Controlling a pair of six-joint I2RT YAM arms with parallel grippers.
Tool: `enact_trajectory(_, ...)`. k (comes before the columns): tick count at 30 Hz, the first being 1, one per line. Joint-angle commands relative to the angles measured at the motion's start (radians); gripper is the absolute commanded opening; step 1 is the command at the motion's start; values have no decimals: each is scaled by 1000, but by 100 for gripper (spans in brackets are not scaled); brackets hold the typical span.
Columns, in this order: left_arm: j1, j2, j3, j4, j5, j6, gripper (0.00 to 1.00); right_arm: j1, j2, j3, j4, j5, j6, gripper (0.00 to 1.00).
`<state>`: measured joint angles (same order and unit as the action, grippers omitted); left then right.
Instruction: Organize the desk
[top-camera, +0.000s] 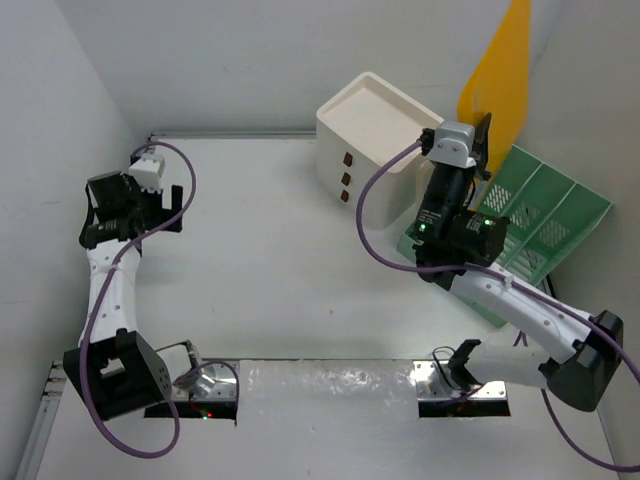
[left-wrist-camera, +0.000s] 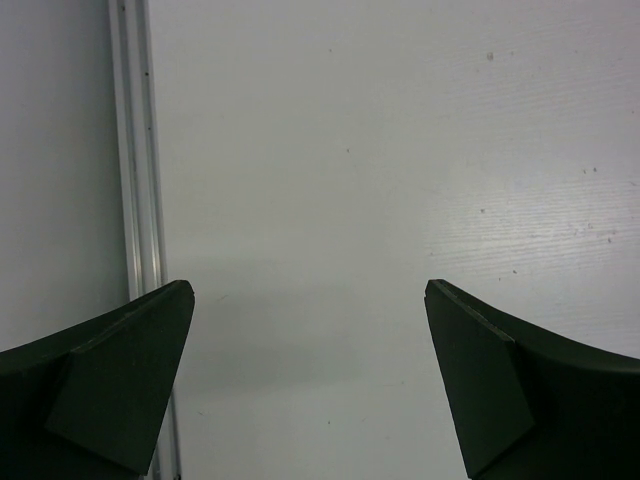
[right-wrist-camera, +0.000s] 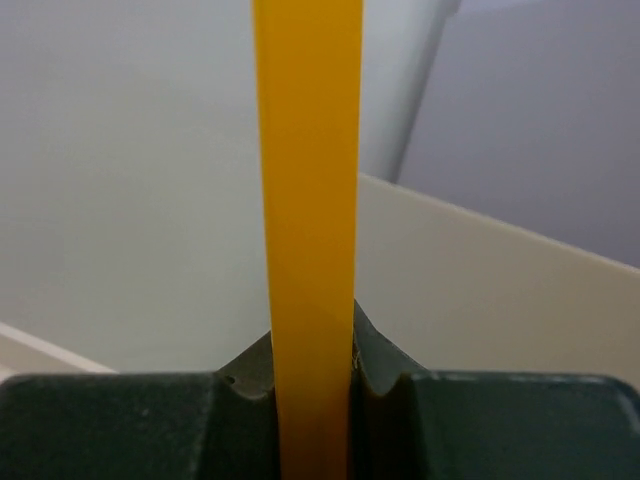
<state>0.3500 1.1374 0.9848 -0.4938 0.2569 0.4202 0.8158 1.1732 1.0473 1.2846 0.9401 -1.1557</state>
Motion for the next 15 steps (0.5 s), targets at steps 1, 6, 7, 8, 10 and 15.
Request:
enact_trajectory(1,9,10,-20,54,36,-21,100,-125,-7,-81,262,77,-6,0)
enact_trajectory(6,9,25,-57,63,35,-5,100,-291,-23,-239,142,143,302,0)
enact_trajectory(7,9,28,-60,63,28,3,100,-296,-23,-257,145,143,330,0)
enact_trajectory(8,9,30,-60,61,18,6,100,-305,-23,-292,139,132,390,0)
enact_trajectory(10,10,35,-61,61,12,12,100,-308,-21,-305,102,131,448,0)
enact_trajectory(15,9,36,-67,66,7,15,100,-307,-26,-294,36,109,537,0)
